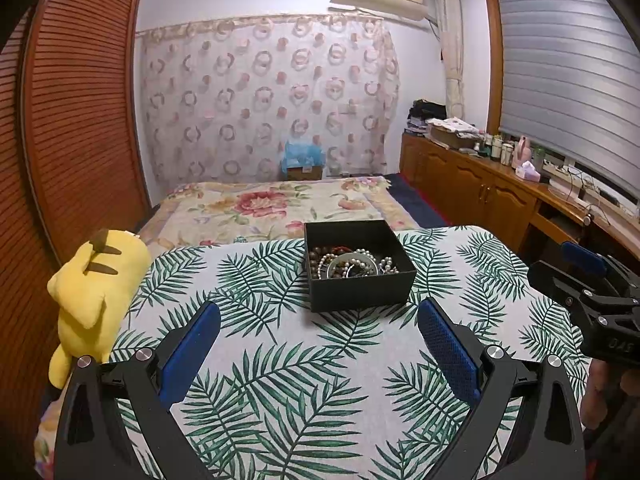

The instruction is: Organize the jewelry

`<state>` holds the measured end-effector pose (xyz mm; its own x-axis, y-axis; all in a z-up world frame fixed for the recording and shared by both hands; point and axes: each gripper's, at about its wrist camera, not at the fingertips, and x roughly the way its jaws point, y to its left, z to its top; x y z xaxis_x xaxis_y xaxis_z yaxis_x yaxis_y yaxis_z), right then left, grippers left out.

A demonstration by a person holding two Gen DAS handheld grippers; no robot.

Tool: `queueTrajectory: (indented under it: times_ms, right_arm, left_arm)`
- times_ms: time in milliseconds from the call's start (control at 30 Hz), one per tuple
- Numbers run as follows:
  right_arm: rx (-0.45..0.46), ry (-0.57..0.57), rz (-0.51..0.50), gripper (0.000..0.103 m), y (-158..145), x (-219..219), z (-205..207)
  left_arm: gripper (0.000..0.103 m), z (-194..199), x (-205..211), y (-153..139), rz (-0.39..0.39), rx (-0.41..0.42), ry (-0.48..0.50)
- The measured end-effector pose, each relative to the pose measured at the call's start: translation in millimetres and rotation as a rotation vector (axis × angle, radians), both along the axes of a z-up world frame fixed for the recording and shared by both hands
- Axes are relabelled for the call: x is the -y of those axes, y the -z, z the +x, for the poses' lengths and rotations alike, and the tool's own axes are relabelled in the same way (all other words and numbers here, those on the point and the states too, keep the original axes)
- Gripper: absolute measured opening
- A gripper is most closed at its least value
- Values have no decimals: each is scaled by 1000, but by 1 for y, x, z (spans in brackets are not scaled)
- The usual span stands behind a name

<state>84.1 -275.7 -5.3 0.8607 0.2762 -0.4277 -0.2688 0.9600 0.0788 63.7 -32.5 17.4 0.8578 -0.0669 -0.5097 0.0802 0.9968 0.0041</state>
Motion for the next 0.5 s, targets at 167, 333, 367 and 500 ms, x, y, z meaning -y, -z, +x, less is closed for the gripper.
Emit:
queueTrajectory:
  times_ms: [167,333,367,500]
  right_arm:
    - [1,-1,1,100,-1,0,-1]
    - [1,0,1,100,-1,0,-1]
    - [1,0,1,100,0,0,-1]
    - [1,1,2,100,-1,0,-1]
  left_arm:
    - [95,-1,-1,1,1,1,0]
    - [95,-1,0,1,0,1,0]
    - [95,-2,-1,1,0,1,0]
    - [95,-2,-1,1,-1,2,-1]
